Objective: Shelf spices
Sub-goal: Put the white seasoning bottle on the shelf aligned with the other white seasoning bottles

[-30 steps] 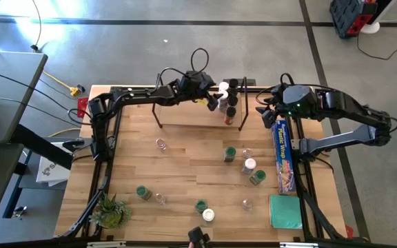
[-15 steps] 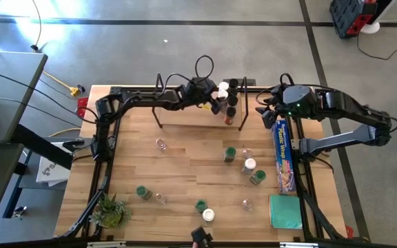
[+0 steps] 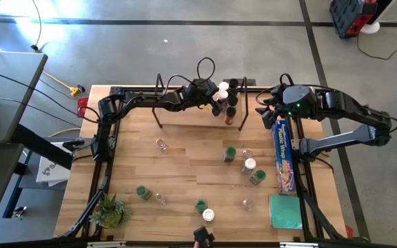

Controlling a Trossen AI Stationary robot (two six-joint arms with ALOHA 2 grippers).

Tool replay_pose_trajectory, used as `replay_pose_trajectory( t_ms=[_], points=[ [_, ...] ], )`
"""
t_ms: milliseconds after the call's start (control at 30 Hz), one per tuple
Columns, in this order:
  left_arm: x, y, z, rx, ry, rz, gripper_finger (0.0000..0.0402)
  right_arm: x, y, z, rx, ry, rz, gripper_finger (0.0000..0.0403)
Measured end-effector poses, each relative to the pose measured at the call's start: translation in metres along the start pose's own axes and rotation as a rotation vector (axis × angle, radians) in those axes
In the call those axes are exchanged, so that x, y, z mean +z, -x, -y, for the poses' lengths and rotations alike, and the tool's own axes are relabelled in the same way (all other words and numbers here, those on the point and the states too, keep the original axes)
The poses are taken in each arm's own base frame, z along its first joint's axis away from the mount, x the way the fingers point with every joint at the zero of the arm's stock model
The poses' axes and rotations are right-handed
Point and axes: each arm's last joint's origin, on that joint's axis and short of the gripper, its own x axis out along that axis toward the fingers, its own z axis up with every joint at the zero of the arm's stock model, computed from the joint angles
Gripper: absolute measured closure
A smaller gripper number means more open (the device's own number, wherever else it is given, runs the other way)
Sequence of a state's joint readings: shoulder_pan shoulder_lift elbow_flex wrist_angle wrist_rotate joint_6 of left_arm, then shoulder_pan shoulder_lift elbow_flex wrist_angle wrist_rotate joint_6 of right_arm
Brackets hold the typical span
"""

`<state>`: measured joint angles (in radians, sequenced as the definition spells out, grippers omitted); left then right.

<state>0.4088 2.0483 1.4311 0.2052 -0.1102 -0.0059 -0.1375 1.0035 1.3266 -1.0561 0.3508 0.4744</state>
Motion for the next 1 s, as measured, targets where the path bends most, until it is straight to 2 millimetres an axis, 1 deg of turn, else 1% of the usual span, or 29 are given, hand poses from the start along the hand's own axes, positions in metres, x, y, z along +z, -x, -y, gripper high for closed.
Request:
replay_pose_trajectory(
  t_ms=[133, 233, 400, 567, 867, 1000],
  points=[
    [-0.0087, -0.0063, 0.0034, -0.027, -0.003, -0.020, 0.0106, 0.0000, 0.0000, 0.0000, 0.000, -0.012, 0.000, 0.0160],
    [-0.0081, -0.0059, 0.0055, -0.011, -0.005, -0.014, 0.0108, -0.0001, 0.0001, 0.0001, -0.001, -0.026, 0.000, 0.0160],
    [-0.0046, -0.0055, 0.0052, 0.012, -0.002, 0.019, 0.0122, -0.0001, 0.0000, 0.0001, -0.001, -0.026, -0.001, 0.0160],
    [-0.0041, -0.0055, 0.0047, 0.012, -0.018, 0.023, 0.0145, -0.0001, 0.0001, 0.0001, -0.001, -0.027, 0.000, 0.0160],
    [-0.0037, -0.0055, 0.0053, -0.022, -0.044, 0.027, 0.0207, 0.0000, 0.0000, 0.0003, -0.008, -0.026, 0.003, 0.0160],
    [-0.0037, -0.0055, 0.0057, -0.042, -0.066, 0.028, 0.0211, 0.0001, 0.0000, 0.0003, -0.008, -0.026, 0.003, 0.0160]
  ],
)
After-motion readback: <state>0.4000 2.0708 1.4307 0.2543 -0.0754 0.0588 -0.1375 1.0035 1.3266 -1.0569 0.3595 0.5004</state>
